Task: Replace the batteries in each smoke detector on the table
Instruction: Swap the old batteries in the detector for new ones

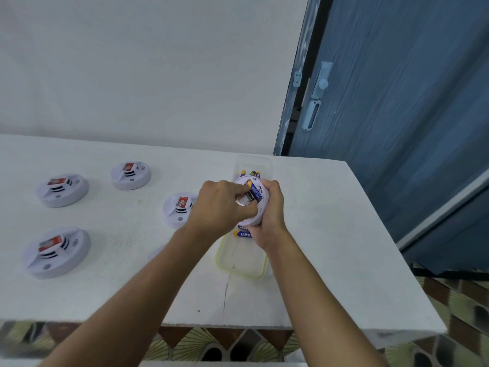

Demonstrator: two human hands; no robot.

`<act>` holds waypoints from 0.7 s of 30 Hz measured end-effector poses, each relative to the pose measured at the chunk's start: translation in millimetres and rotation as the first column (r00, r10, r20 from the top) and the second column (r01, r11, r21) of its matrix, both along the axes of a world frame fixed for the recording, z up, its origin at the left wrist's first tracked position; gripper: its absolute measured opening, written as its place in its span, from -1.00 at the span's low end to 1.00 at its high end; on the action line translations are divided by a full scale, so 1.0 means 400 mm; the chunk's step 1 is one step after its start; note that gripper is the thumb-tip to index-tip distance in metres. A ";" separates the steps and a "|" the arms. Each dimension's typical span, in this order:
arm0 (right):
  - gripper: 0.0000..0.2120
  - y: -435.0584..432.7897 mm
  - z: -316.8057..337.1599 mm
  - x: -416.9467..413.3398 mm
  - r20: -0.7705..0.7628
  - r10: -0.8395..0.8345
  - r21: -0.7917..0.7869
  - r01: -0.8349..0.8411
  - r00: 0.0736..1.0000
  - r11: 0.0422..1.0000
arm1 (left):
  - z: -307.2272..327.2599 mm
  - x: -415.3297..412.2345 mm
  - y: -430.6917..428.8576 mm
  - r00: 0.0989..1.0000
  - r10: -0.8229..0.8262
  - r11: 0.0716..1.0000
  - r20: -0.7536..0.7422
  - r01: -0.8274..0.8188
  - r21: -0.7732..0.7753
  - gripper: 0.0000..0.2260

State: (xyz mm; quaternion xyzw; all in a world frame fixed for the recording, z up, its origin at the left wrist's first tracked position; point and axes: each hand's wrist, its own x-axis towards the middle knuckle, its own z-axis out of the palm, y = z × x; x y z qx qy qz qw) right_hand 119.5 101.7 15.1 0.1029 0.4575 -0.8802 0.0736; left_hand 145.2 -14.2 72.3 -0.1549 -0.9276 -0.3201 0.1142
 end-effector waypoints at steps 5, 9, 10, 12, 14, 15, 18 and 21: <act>-0.71 0.006 0.023 0.000 -0.028 0.038 0.052 -0.037 0.999 0.998 | -0.015 -0.016 0.000 0.995 -0.014 0.999 -0.097 0.009 -0.051 -0.81; -0.76 0.007 0.033 -0.004 -0.012 0.042 0.058 -0.042 0.999 0.997 | -0.018 -0.014 -0.001 0.991 -0.041 0.999 -0.131 0.043 0.011 -0.83; -0.79 0.008 0.033 -0.005 -0.003 0.034 0.065 -0.034 0.999 0.997 | -0.020 -0.015 0.001 0.989 -0.042 0.999 -0.143 0.046 0.021 -0.83; -0.82 0.010 0.030 -0.007 0.011 0.032 0.082 -0.033 0.999 0.996 | -0.028 -0.018 0.005 0.989 -0.032 0.999 -0.141 0.037 0.032 -0.85; -0.79 0.014 0.026 -0.008 0.023 0.035 0.096 -0.037 0.999 0.995 | -0.036 -0.019 0.009 0.996 -0.014 0.998 -0.090 0.019 0.053 -0.83; -0.76 0.017 0.024 -0.009 0.016 0.038 0.095 -0.039 0.999 0.995 | -0.038 -0.019 0.012 0.998 -0.013 0.996 -0.063 0.019 0.092 -0.80; -0.70 0.027 0.019 -0.008 -0.027 0.052 0.084 -0.050 0.998 0.995 | -0.032 -0.019 0.012 1.000 -0.004 0.974 0.010 0.001 0.226 -0.74; -0.67 0.034 0.013 -0.006 -0.060 0.042 0.082 -0.037 0.997 0.996 | -0.038 -0.040 0.005 0.995 0.009 0.954 0.101 -0.038 0.296 -0.68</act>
